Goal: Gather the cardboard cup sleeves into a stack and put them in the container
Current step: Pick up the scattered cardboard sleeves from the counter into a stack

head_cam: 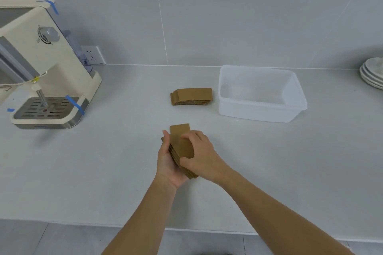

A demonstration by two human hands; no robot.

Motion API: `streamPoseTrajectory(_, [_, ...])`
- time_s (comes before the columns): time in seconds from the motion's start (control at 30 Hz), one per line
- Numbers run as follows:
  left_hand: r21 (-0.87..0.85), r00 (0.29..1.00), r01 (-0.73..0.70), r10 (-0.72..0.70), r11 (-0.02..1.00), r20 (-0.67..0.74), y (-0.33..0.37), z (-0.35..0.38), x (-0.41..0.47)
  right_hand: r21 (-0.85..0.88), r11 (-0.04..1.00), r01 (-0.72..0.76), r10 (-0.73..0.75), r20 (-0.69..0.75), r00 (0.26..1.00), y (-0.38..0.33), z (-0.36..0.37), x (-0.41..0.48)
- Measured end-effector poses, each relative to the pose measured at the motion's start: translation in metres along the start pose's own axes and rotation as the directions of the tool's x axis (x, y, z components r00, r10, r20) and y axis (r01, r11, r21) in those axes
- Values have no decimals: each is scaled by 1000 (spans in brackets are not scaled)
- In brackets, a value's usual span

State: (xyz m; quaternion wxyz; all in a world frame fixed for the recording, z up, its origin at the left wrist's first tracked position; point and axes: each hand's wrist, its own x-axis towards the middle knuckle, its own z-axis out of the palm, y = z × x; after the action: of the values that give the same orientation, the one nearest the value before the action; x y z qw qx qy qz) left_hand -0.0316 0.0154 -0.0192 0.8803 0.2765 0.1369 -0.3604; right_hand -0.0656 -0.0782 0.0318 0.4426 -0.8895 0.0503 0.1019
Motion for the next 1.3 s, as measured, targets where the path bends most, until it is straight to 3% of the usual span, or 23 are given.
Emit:
streamPoseTrajectory(0.3, [20, 998, -14, 15, 1000, -63, 4, -6, -4, -47, 997, 63, -58, 93, 994, 5, 3, 3])
streamPoseTrajectory(0.47, [27, 991, -9, 13, 1000, -131, 12, -11, -6, -51, 995, 90, -75, 235, 969, 4, 4, 12])
streamPoseTrajectory(0.53, [7, 990, -25, 26, 1000, -140, 16, -11, -9, 27, 997, 79, -83, 247, 966, 1, -1, 15])
streamPoseTrajectory(0.6, [-34, 987, -55, 50, 998, -155, 21, -12, -11, 148, 988, 49, -74, 170, 983, -3, -8, 20])
streamPoseTrajectory(0.67, [-105, 981, -94, 74, 990, -180, 26, -16, -12, 156, 987, 26, -33, 39, 999, -6, -13, 28])
streamPoseTrajectory(0.8, [-195, 971, -151, 109, 969, -211, 37, -29, -16, 0, 994, -111, 109, -163, 981, -1, -8, 48])
streamPoseTrajectory(0.93, [-214, 963, -183, 131, 960, -235, 45, -36, -22, -174, 964, -200, 146, -278, 949, 8, 7, 58])
streamPoseTrajectory(1.13, [-206, 953, -212, 156, 955, -259, 50, -45, -29, -339, 898, -279, 171, -315, 934, 17, 34, 64])
streamPoseTrajectory(1.3, [-210, 952, -222, 165, 952, -257, 52, -48, -32, -521, 815, -254, 86, -324, 942, 26, 53, 60])
